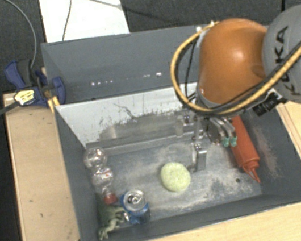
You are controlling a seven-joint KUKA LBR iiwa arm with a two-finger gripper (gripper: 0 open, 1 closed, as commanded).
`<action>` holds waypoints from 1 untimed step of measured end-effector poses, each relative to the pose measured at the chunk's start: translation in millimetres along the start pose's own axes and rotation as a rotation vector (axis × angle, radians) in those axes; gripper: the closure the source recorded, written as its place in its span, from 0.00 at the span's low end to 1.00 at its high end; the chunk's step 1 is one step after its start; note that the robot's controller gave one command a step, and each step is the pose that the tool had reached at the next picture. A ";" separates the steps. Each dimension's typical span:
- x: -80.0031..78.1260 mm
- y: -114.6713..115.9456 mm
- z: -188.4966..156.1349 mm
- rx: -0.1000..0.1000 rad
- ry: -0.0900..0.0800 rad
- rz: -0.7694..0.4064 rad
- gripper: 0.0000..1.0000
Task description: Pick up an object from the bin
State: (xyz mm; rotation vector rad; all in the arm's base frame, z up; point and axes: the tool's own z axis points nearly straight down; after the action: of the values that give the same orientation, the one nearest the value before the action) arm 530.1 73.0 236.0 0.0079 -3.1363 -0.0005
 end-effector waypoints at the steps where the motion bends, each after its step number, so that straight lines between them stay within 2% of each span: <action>1: -1.0 -0.4 -4.5 -0.001 -0.008 0.002 0.00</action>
Offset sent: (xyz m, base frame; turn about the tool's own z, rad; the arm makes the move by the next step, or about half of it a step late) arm -0.0178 -0.0123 -0.0962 -0.0064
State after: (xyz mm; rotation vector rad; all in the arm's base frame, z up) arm 531.1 72.5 240.5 0.0056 -3.1442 -0.0013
